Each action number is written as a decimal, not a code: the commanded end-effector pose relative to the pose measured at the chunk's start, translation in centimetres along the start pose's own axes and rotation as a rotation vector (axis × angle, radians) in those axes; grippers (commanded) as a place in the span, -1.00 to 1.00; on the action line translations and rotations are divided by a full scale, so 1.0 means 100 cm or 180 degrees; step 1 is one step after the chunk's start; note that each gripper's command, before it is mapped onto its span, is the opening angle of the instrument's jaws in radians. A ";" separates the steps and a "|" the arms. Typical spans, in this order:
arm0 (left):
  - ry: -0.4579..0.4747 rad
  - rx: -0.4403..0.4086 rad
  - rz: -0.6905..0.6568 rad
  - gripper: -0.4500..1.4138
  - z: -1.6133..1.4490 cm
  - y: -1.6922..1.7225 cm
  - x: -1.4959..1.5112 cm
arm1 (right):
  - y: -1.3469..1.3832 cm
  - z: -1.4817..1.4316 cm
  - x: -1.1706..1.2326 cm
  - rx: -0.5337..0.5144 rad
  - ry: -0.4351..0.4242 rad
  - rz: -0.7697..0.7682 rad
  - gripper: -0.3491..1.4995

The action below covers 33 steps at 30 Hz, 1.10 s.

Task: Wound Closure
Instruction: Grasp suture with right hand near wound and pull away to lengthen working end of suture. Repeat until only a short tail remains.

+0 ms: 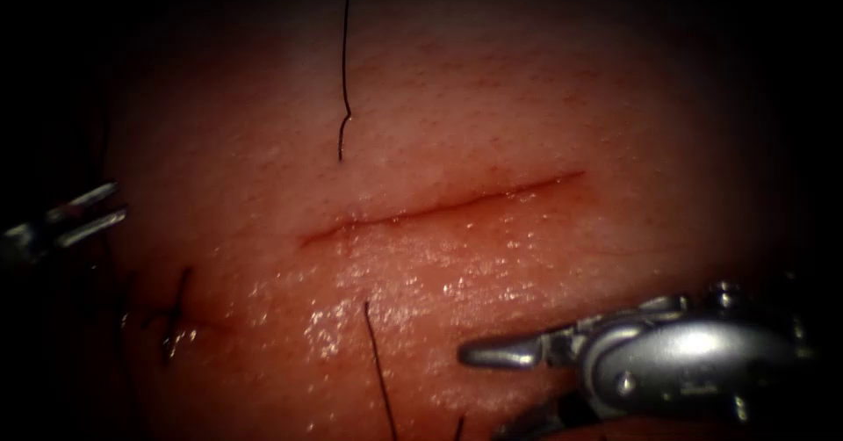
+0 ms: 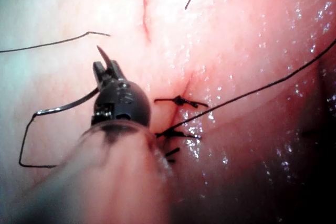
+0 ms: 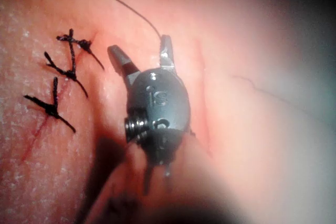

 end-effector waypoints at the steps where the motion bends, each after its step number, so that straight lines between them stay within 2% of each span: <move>1: 0.0004 0.0005 0.0003 -1.00 0.0008 0.0000 -0.0002 | 0.0012 0.0016 -0.0013 -0.0016 -0.0012 -0.0014 0.94; 9: 0.0005 0.0004 0.0003 -1.00 0.0008 -0.0001 -0.0002 | 0.0024 0.0062 -0.0055 -0.0016 -0.0188 -0.0086 0.93; 15: 0.0005 0.0004 0.0003 -1.00 0.0008 -0.0001 -0.0002 | 0.0019 0.0093 -0.0088 0.0039 -0.0307 0.0061 0.87; 22: 0.0006 0.0004 -0.0015 -1.00 0.0008 -0.0001 -0.0003 | 0.0005 0.0122 -0.0109 0.0125 -0.0388 0.0135 0.84; 26: 0.0006 0.0004 -0.0015 -1.00 0.0008 -0.0001 -0.0003 | 0.0001 0.0127 -0.0115 0.0142 -0.0403 0.0228 0.69; 27: 0.0007 0.0003 -0.0015 -1.00 0.0008 -0.0001 -0.0003 | 0.0001 0.0127 -0.0115 0.0147 -0.0410 0.0248 0.62; 28: 0.0007 0.0003 -0.0015 -1.00 0.0007 -0.0001 -0.0003 | 0.0002 0.0125 -0.0115 0.0157 -0.0414 0.0249 0.36; 29: 0.0007 0.0003 -0.0015 -1.00 0.0007 -0.0001 -0.0003 | 0.0001 0.0124 -0.0115 0.0183 -0.0429 0.0252 -0.07; 30: 0.0007 0.0002 -0.0014 -1.00 0.0007 -0.0001 -0.0003 | 0.0001 0.0122 -0.0114 0.0230 -0.0461 0.0276 -0.64; 31: 0.0007 0.0002 -0.0014 -1.00 0.0007 -0.0001 -0.0003 | 0.0001 0.0120 -0.0114 0.0296 -0.0500 0.0304 -1.00; 33: 0.0006 0.0001 -0.0014 -1.00 0.0006 -0.0001 -0.0003 | 0.0000 0.0118 -0.0112 0.0310 -0.0527 0.0343 -1.00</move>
